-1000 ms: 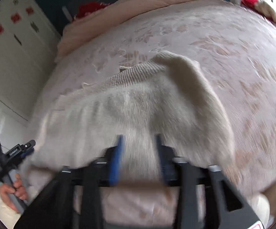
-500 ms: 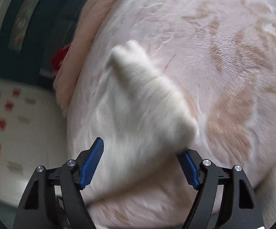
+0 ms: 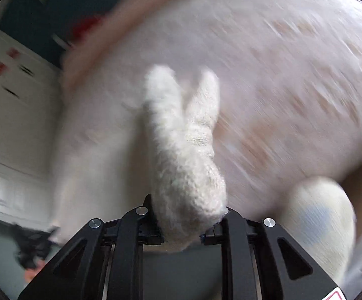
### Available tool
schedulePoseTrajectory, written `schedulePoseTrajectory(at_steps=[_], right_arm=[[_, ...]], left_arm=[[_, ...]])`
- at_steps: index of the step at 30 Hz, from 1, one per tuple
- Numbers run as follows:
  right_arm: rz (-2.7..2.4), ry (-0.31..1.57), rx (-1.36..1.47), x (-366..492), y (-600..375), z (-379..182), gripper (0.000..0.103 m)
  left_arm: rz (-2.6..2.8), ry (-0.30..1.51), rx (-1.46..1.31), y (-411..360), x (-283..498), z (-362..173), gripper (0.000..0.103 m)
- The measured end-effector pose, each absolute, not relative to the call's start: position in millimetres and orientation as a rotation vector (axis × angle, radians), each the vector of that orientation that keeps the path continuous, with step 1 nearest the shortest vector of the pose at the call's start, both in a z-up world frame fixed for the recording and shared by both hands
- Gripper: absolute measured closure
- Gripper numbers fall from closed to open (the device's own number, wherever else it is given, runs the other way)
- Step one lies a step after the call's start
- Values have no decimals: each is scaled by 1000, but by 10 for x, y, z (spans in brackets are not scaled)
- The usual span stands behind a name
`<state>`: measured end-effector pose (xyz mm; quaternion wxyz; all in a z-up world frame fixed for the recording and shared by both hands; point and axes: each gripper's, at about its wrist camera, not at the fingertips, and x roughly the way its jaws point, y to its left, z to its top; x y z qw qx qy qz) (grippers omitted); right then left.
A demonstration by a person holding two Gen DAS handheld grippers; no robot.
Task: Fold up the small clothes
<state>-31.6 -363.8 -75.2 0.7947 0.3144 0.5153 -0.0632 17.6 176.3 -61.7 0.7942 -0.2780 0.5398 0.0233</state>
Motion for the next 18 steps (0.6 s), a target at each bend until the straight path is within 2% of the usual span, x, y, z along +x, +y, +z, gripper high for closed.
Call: schedulePoseTrajectory(at_steps=[2,4,6,7,8,10,13,16,18], right_arm=[[-158,1185,689,-480,-3657,-1019,79],[-161,1149,717,-547,-3706,-952,76],[-214,1096,650,-605,-3758,-685,53],[-256,1059,582,-615,-3792,-510,49],[-274,1020,534,-592,-3828,-373,43],[-276,966,468,-486,-3862,-153,41],[-222,953,443,-54,-3897,-48,38],[-175,958,399,514,-3851,-186,37],[-160,995,370,807,-3749,-345,38]], left_arm=[[68,1205,-571,1731,56,-854,88],[58,1164,-537,1703,12,-799,85],[45,1107,-490,1679,49,-579,80],[42,1076,-467,1671,62,-444,70],[32,1027,-436,1669,119,-274,52],[37,956,-398,1648,249,-58,32],[10,920,-376,1534,677,73,24],[-18,965,-363,1351,1158,-84,17],[-11,1025,-339,1182,1378,-325,18]])
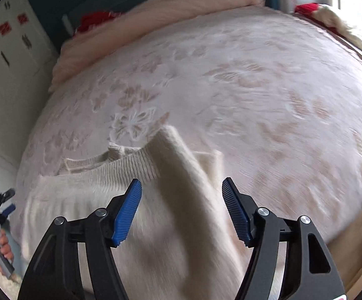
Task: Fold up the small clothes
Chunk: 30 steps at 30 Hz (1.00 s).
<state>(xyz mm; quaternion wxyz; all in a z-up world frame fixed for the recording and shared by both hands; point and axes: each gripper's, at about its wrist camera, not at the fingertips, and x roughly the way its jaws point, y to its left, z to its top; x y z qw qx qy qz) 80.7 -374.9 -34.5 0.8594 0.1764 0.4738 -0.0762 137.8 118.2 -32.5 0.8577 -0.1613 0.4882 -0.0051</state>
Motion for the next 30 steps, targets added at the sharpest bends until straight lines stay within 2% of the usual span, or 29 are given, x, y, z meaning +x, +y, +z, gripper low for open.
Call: schedulePoseTrajectory(at_steps=[2,3,4,5,6,7,10,14,16,17,18,20,22,24,27,30], right_arm=[[-162,1037,345,1045,-3702,-552,38],[-165,1068,340,1158,-3679,-700,51],[-157,1090,351,1220,-3669,-778,72],[-153,1110,364,1268,-3657,-828,94],[-141,1099,420,1262,-3697,-802,95],[-112,1039,482,1182,-3740,-689,96],[-96,876,531,964,-3894,-349,96],[-176,1108,524,1123,-4067,-1032,96],[-195,1068,513,1088,-4035,-905,90],[-213,1040,502,1051,-3999,-788,81],[-233,992,473,987,-3922,-614,81],[-188,909,428,944,-3760,-381,82],[-107,912,397,992,-3482,-316,82],[-35,962,369,1134,-3242,-473,85],[-81,1122,318,1411,-3170,-1025,98],[-81,1083,460,1357,-3283,-912,95]], left_arm=[[-8,1088,-313,1053,1565,-582,22],[-5,1112,-305,1006,1649,-698,32],[-3,1133,-293,983,1696,-782,60],[10,1133,-283,984,1722,-799,82],[8,1120,-297,1016,1704,-768,91],[-18,1086,-357,1096,1666,-651,93],[-6,1034,-365,1222,1615,-461,94],[23,1156,-265,1125,1818,-909,90],[33,1108,-185,1027,1763,-810,85],[37,1099,-161,966,1709,-693,79],[39,1084,-159,950,1676,-614,76],[19,984,-150,878,1553,-355,61],[12,935,-125,746,1487,-224,52],[-26,953,-105,556,1514,-302,52],[-2,1069,-19,389,1694,-772,52],[-1,1060,-13,442,1707,-870,51]])
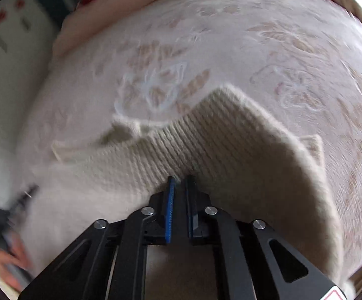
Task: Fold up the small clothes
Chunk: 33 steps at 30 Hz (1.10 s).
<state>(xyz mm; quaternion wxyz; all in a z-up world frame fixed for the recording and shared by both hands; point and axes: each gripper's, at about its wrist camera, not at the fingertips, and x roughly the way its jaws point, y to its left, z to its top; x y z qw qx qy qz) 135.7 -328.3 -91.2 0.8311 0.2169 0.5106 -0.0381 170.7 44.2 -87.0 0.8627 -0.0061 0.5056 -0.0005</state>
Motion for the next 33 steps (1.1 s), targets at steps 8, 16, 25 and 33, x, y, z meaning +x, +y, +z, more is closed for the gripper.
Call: schedulePoseTrajectory(at_steps=[8,16,25,33], right_arm=[[-116,1085,345,1076,-3221,-914,93],[209,1015,351,961,-2196,-271,90],[164,1203,262,1331,-1585,-1036,96],[176,1204,294,1346,-1635,-1105,97]], left_arm=[[33,1006,-300,1210,1244,-529,45],[100,1063,-579,1732,118,-611,30],[84,1109,-671,1454,118,-1041,16],[121,1086,-720,1466,205,-1077,43]])
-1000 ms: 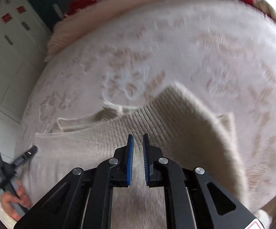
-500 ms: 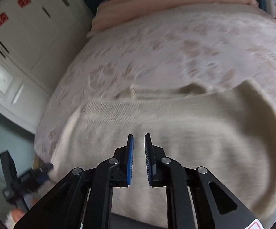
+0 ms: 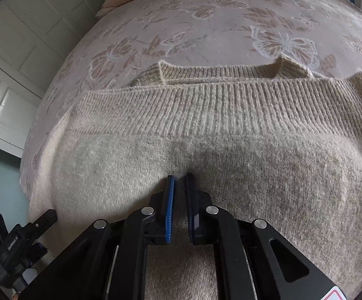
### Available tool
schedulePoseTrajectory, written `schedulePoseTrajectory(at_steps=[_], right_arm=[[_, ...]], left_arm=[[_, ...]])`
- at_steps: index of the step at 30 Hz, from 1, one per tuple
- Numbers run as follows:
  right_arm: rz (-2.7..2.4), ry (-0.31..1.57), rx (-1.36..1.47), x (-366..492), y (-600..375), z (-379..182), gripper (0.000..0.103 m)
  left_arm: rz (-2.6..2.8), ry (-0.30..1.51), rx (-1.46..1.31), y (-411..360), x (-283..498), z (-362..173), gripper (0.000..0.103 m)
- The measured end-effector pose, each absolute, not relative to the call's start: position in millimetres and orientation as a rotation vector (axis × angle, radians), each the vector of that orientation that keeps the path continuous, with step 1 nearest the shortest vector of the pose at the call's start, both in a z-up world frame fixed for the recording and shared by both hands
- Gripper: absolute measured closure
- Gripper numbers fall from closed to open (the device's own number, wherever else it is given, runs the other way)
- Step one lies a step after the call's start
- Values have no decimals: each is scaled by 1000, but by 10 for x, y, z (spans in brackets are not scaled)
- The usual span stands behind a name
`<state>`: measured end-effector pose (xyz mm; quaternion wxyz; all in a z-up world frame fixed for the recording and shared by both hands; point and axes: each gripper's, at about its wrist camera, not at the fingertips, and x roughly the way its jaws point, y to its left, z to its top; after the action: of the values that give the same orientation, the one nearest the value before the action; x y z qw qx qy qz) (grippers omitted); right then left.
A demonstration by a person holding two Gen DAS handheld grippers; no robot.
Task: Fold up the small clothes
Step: 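Lift the hem and fold it toward the collar with both grippers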
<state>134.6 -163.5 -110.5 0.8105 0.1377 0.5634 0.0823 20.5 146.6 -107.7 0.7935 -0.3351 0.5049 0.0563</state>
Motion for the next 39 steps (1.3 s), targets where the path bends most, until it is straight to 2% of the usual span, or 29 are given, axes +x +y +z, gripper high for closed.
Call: schedulePoseTrajectory(at_steps=[1,4,8,11,13,17,18,20,21,23,26,27,32,36,39], right_arm=[[178,1199,294,1367,-1611,-1120,97],[181,1188,302,1333,-1617,-1105,97],[197,1173,322,1276,-1678,-1086,97],[218,1157,364,1210,-1774,-1006,97],[230,1131,425,1117,-1937,-871,92],[219,1013,496,768,-2552,-478,87],[191,989,514,631,-2811,-390,79],[130,971,544,393,-3273,-297,68],[108,970,554,302,-3435,-271,65],[78,966,571,100,-3724,-210,60],[80,965,610,-144,-3959,-144,38],[109,968,641,-179,-3981,-153,32],[221,1028,697,90,-3590,-267,25],[230,1137,631,467,-3164,-513,25],[190,1193,599,582,-2979,-665,24]], left_arm=[[60,1062,-745,1492,208,-1044,74],[24,1062,-756,1509,264,-918,78],[-96,959,-637,1191,280,-313,81],[-241,866,-484,638,285,272,81],[-340,833,-393,213,262,545,81],[-515,840,-254,-696,202,681,81],[-541,848,-204,-917,185,614,80],[-574,867,-111,-1269,139,388,68],[-578,891,-72,-1376,91,263,63],[-574,945,-22,-1473,-41,28,41],[-566,936,39,-1297,-291,-83,17],[-549,923,70,-1182,-339,-88,16],[-380,915,172,-758,-457,-257,12],[-317,1012,96,-537,-421,-485,12],[-295,984,130,-530,-364,-575,12]])
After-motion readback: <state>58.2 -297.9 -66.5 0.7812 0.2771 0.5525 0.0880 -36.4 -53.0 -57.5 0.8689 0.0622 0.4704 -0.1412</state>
